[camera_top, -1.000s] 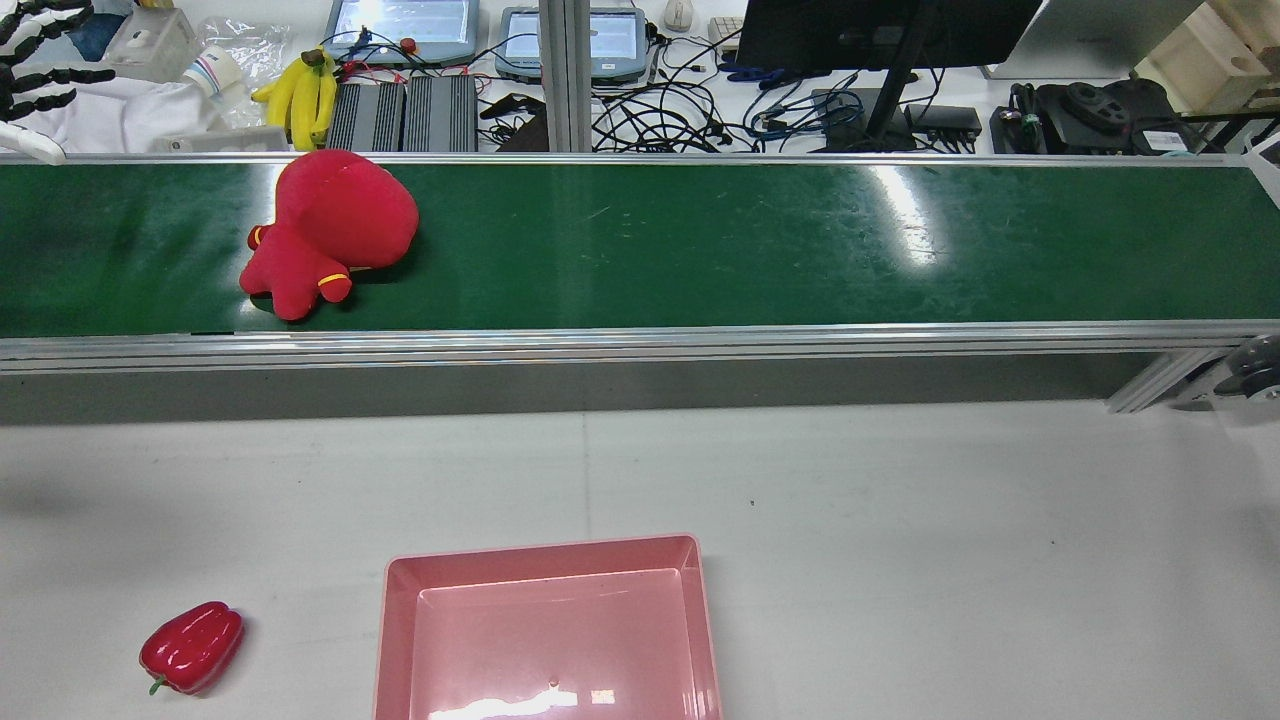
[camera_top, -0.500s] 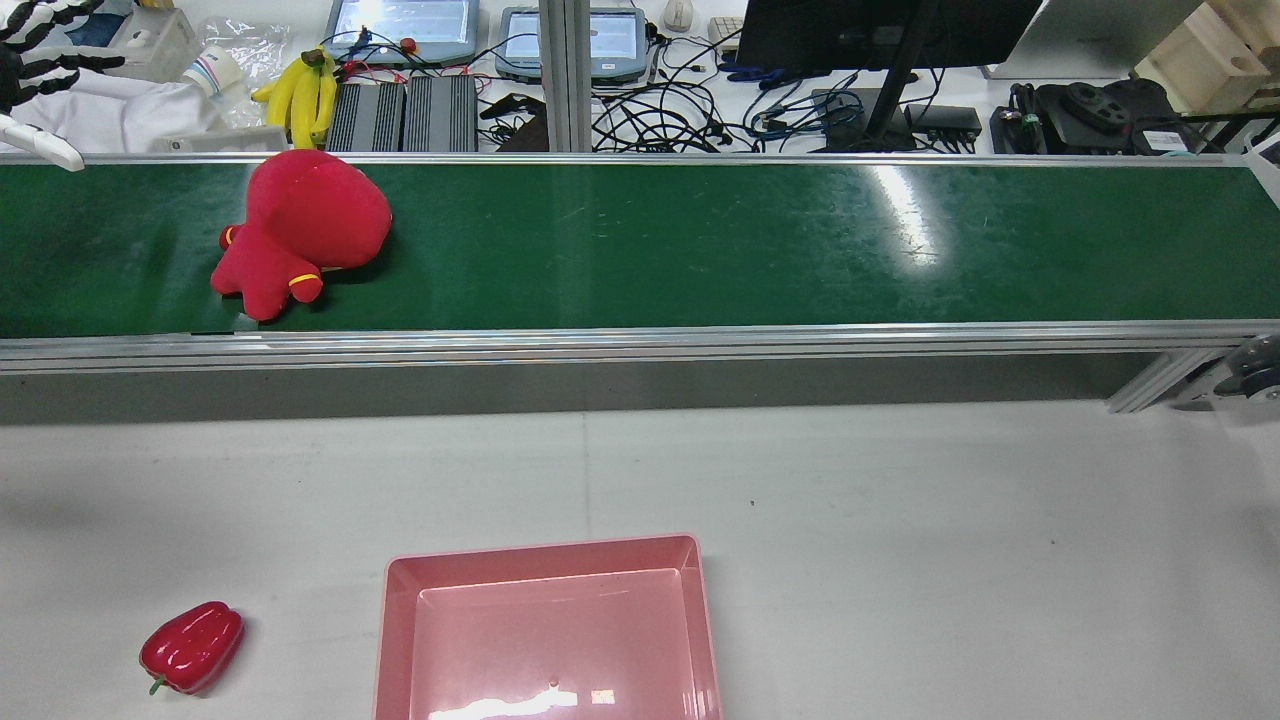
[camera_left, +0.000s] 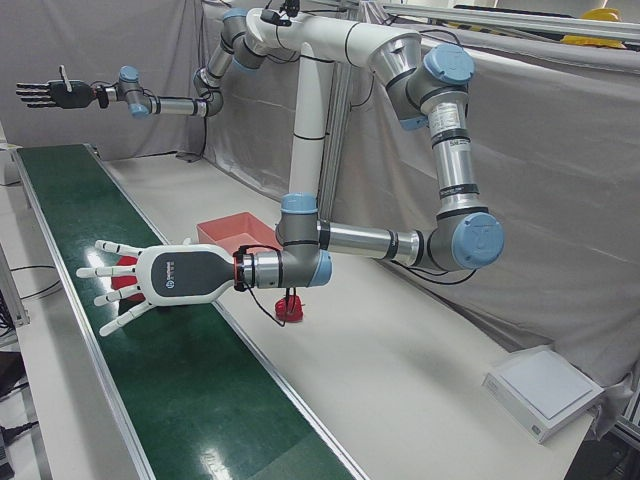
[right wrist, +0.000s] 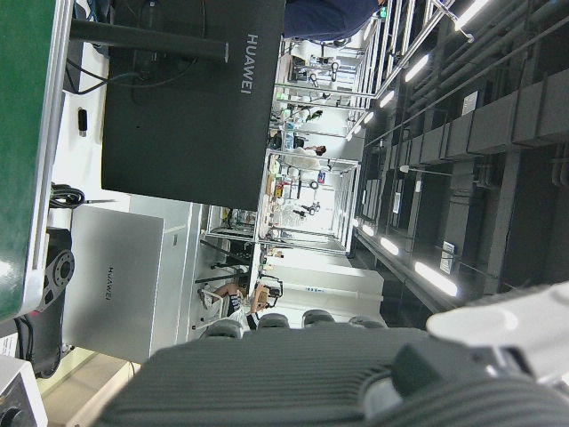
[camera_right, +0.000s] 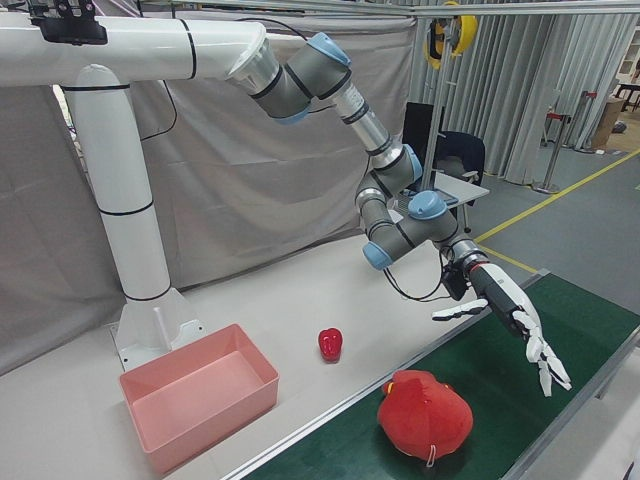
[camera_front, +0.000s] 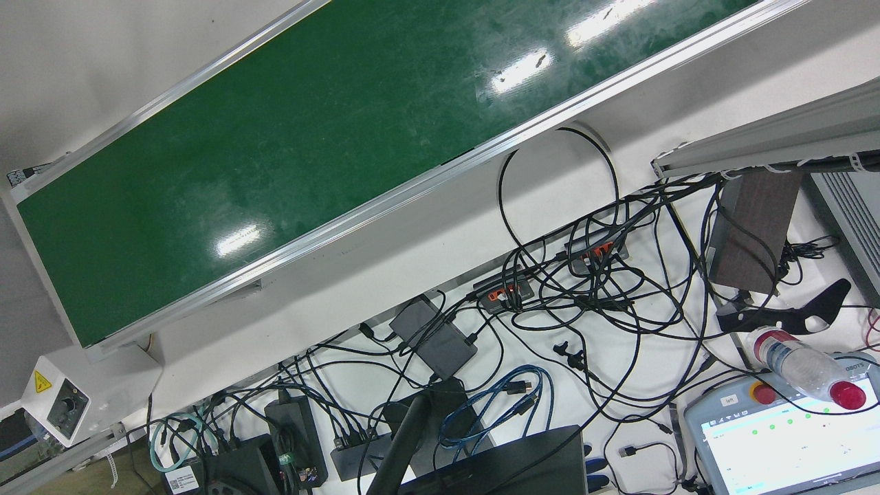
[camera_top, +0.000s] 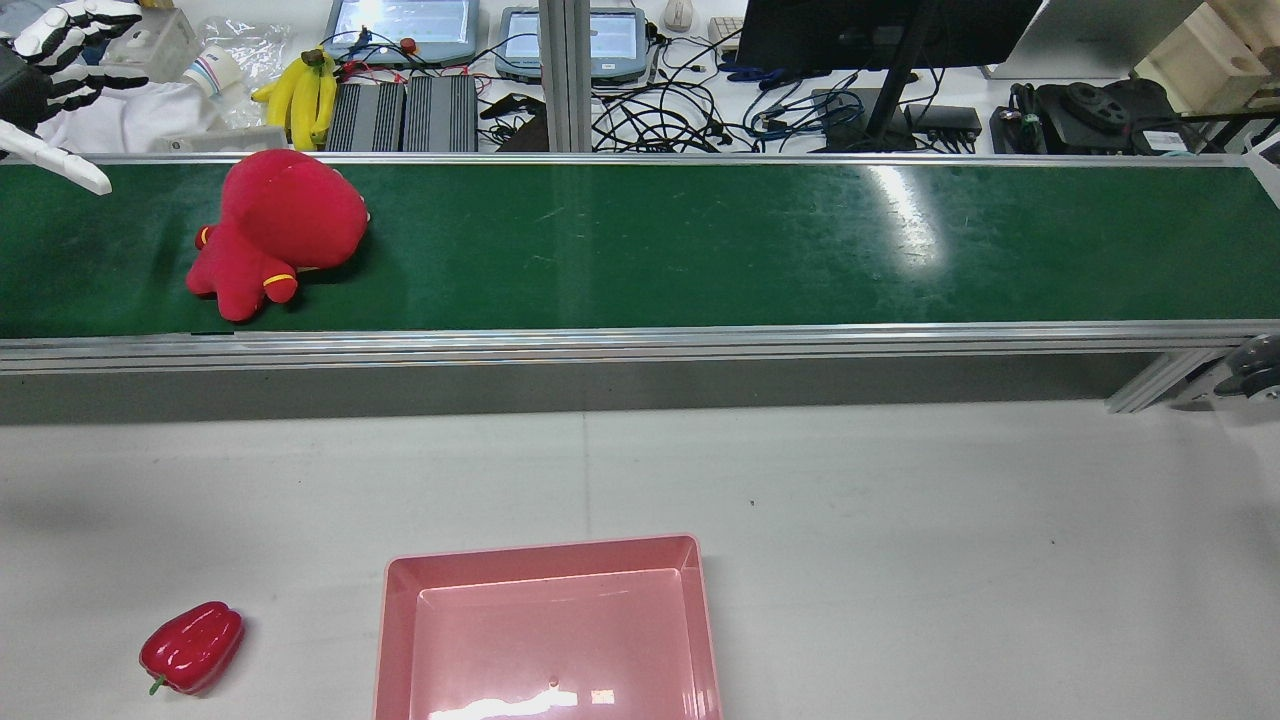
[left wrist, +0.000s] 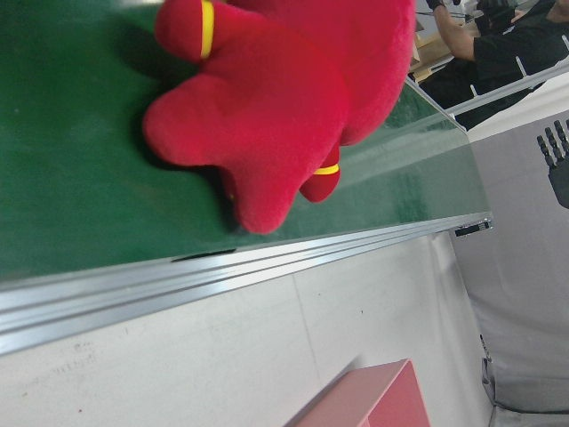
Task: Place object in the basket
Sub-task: 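Reach the left hand down over the red plush toy on the belt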
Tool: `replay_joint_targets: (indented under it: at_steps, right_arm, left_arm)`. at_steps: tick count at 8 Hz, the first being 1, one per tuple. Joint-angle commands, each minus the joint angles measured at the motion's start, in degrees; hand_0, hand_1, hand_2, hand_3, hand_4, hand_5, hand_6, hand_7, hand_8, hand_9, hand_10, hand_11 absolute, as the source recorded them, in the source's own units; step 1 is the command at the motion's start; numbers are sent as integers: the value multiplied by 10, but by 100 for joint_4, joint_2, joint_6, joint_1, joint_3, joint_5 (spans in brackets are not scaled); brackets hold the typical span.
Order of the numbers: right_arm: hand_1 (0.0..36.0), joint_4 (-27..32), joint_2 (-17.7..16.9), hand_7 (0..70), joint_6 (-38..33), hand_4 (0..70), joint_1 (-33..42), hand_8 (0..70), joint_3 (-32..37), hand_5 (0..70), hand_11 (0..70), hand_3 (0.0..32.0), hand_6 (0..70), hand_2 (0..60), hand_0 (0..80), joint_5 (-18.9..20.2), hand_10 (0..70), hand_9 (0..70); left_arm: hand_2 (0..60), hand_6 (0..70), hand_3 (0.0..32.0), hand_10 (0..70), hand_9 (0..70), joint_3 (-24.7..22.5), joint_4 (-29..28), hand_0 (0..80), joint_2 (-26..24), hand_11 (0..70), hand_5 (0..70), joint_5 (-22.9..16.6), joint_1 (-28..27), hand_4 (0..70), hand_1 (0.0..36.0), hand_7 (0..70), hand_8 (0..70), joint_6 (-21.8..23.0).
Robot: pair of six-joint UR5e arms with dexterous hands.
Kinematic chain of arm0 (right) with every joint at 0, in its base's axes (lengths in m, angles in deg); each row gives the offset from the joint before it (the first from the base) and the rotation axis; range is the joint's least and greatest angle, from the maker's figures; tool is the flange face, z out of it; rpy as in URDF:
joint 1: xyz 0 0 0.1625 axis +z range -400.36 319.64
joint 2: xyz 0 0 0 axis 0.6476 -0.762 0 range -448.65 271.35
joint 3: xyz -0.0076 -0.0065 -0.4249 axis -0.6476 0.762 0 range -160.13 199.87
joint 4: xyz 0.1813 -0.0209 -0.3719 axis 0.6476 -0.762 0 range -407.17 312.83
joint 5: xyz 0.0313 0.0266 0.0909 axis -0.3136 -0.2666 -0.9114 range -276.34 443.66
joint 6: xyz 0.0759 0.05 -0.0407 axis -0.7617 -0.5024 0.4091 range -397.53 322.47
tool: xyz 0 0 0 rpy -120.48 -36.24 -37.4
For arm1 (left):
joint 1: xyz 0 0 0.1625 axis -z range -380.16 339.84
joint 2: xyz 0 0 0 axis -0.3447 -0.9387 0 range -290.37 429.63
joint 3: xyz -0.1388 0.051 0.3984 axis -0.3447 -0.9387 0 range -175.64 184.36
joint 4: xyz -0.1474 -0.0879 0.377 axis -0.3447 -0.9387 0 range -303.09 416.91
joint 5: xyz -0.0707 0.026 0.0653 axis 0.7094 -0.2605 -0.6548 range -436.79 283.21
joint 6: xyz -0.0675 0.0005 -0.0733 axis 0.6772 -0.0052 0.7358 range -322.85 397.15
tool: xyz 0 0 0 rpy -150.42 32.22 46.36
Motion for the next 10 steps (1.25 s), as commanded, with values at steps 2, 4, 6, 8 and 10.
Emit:
replay_joint_targets:
  at_steps: [2,4,6,8,10]
  right_arm:
    - [0,0,0,0,0,0,1,0,3,0,0,0,0,0,0,0,0,0]
    - [0,0,0,0,9,0,1,0,-6,0,0,0,0,0,0,0,0,0]
    - [0,0,0,0,0,0,1,0,-6,0,0,0,0,0,0,0,0,0]
    - [0,0,0,0,0,0,1,0,-6,0,0,0,0,0,0,0,0,0]
    - [0,0,0,0,0,0,1,0,-6,0,0,0,0,0,0,0,0,0]
  left_arm:
    - [0,25,296,7,126,31,6,496,-21,22,284,20,-313,0,72,72,152,-159]
    - [0,27,288,5,124,135,-3,490,-13,19,279,116,-358,0,73,71,152,-248]
    - [0,28,284,5,123,267,33,497,-30,19,281,143,-463,0,71,71,152,-248]
    - [0,29,282,8,126,312,33,501,-39,24,286,152,-464,0,77,74,151,-274]
    - [0,30,274,10,129,391,24,498,-74,27,290,186,-472,0,79,75,154,-389]
